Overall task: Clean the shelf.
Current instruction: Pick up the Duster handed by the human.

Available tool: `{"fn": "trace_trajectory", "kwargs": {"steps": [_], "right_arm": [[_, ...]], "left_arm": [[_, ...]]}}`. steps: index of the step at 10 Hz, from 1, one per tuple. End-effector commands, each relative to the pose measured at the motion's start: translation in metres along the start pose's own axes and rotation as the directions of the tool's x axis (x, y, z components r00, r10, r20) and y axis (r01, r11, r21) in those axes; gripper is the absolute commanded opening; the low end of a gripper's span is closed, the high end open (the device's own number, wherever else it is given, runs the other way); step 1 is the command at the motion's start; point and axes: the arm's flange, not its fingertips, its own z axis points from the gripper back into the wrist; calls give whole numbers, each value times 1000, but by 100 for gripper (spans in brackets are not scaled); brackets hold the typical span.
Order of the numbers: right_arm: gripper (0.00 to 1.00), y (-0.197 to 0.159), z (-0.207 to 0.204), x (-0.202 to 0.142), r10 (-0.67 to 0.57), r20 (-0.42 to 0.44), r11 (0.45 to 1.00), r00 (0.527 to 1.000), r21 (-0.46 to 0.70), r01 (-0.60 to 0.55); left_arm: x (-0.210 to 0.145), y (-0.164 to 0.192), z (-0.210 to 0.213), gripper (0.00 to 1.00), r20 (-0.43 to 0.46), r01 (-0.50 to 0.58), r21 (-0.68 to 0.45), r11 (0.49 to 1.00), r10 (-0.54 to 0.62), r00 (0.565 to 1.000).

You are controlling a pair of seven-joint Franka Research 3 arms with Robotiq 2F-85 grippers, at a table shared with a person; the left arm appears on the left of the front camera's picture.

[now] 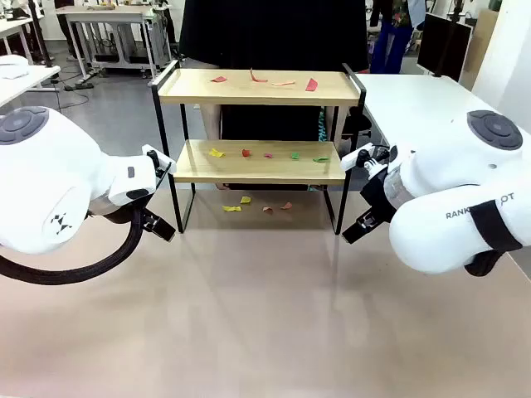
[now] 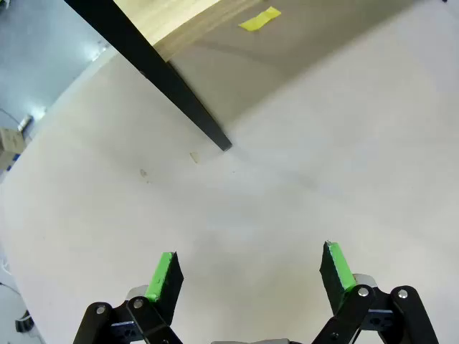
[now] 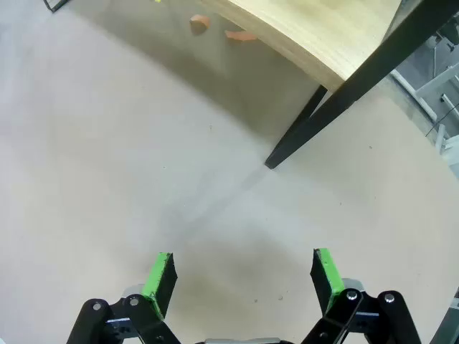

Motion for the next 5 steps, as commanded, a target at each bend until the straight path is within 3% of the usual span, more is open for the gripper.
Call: {"fn": "trace_trajectory", "kwargs": {"steps": [1, 5], "right_arm": [[100, 0, 0, 0, 0, 0, 1000, 1000, 0, 0], [100, 0, 0, 0, 0, 0, 1000, 1000, 0, 0]], "left_arm": [[0, 0, 0, 100, 0, 0, 0, 1000, 0, 1000], [0, 0, 0, 100, 0, 0, 0, 1000, 0, 1000]]}}
